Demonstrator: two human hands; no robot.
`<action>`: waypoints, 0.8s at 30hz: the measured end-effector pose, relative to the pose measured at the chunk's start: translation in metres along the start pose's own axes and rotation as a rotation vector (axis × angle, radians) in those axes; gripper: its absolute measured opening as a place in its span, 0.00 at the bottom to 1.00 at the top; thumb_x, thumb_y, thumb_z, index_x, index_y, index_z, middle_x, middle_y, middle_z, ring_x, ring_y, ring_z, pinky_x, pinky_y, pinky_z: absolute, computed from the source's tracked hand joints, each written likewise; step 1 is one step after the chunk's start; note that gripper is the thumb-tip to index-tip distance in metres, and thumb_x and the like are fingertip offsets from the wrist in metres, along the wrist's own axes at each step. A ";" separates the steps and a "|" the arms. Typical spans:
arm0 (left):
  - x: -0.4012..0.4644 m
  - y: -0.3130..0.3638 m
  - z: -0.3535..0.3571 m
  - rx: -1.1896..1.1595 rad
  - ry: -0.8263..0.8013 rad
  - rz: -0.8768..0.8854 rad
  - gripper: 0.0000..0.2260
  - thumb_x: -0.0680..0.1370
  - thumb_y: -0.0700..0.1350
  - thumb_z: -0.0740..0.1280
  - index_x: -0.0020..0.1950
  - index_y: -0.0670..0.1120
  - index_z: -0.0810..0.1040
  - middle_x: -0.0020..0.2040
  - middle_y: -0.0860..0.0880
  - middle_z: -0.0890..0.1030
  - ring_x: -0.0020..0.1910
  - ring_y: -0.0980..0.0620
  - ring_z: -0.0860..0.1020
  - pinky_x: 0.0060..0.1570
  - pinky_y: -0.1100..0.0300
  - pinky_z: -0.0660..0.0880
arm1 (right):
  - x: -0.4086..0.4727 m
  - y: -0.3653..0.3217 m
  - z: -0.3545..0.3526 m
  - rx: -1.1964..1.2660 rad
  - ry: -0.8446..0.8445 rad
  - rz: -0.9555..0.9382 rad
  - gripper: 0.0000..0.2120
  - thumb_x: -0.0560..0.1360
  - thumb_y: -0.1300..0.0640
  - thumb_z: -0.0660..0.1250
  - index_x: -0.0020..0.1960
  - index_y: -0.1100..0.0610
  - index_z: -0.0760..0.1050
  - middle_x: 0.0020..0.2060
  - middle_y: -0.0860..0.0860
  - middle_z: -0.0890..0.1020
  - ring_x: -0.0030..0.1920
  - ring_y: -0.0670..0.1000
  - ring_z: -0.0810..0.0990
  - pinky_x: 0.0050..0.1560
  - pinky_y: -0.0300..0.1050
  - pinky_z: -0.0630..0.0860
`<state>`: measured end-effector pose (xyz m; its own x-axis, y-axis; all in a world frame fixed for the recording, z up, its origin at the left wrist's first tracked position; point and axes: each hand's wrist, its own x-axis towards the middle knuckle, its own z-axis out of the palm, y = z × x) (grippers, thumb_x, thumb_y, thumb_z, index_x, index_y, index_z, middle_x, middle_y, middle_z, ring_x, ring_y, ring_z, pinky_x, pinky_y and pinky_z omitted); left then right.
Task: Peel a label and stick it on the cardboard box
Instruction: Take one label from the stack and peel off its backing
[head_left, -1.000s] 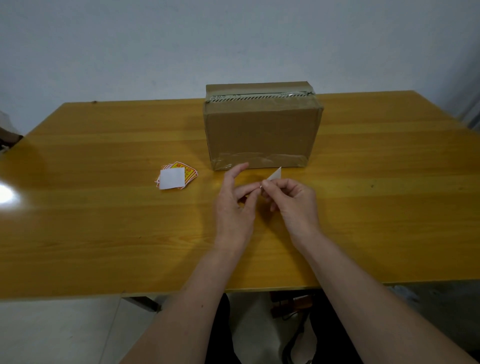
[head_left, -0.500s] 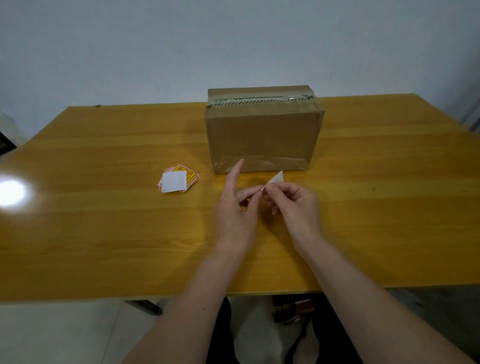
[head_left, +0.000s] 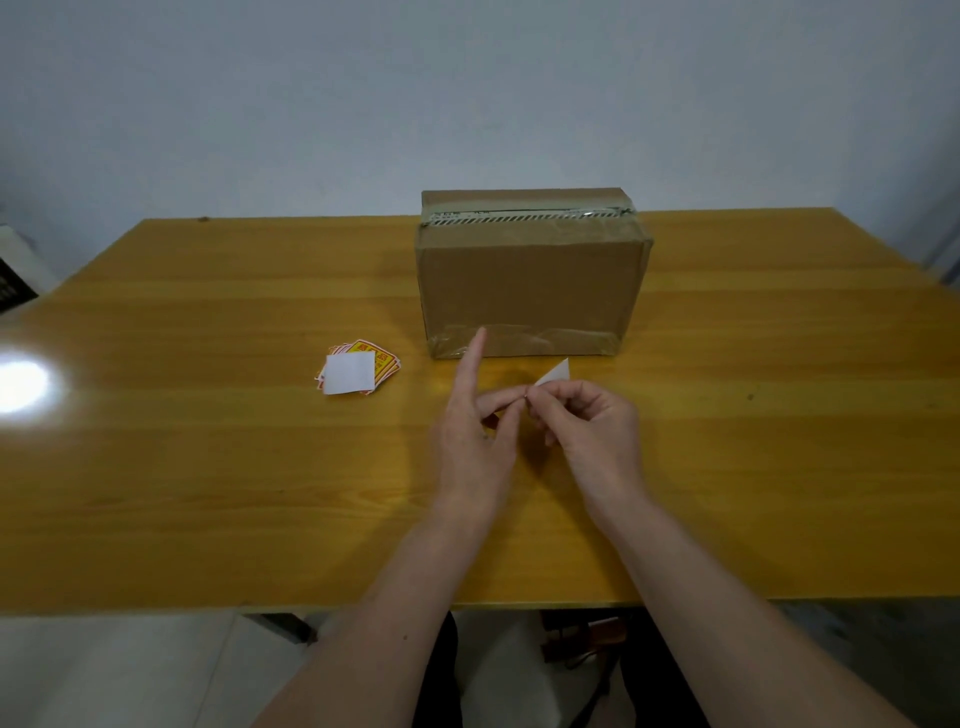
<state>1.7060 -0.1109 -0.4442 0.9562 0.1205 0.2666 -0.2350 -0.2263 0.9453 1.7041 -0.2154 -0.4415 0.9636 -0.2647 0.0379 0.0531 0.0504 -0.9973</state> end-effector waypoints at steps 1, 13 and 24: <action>0.000 0.000 0.000 0.001 0.001 -0.004 0.35 0.74 0.37 0.69 0.72 0.61 0.57 0.40 0.60 0.84 0.49 0.62 0.81 0.47 0.81 0.66 | 0.000 0.000 0.000 0.002 -0.002 0.003 0.03 0.71 0.61 0.71 0.39 0.59 0.81 0.31 0.54 0.79 0.29 0.45 0.73 0.30 0.35 0.72; -0.002 0.005 -0.001 0.097 -0.009 0.044 0.37 0.74 0.37 0.69 0.74 0.59 0.55 0.44 0.58 0.85 0.49 0.66 0.80 0.52 0.84 0.61 | -0.001 -0.003 0.000 -0.015 -0.026 -0.004 0.04 0.71 0.62 0.71 0.38 0.58 0.81 0.33 0.57 0.77 0.30 0.47 0.72 0.32 0.37 0.73; -0.009 0.010 -0.002 0.324 0.005 0.189 0.38 0.75 0.39 0.67 0.74 0.62 0.48 0.48 0.60 0.85 0.46 0.59 0.82 0.49 0.64 0.75 | -0.002 -0.004 0.003 -0.022 0.010 -0.014 0.04 0.71 0.65 0.70 0.38 0.61 0.79 0.29 0.53 0.75 0.28 0.44 0.70 0.29 0.33 0.71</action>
<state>1.6949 -0.1127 -0.4371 0.9001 0.0523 0.4324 -0.3390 -0.5394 0.7708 1.7025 -0.2117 -0.4377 0.9602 -0.2745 0.0517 0.0609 0.0250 -0.9978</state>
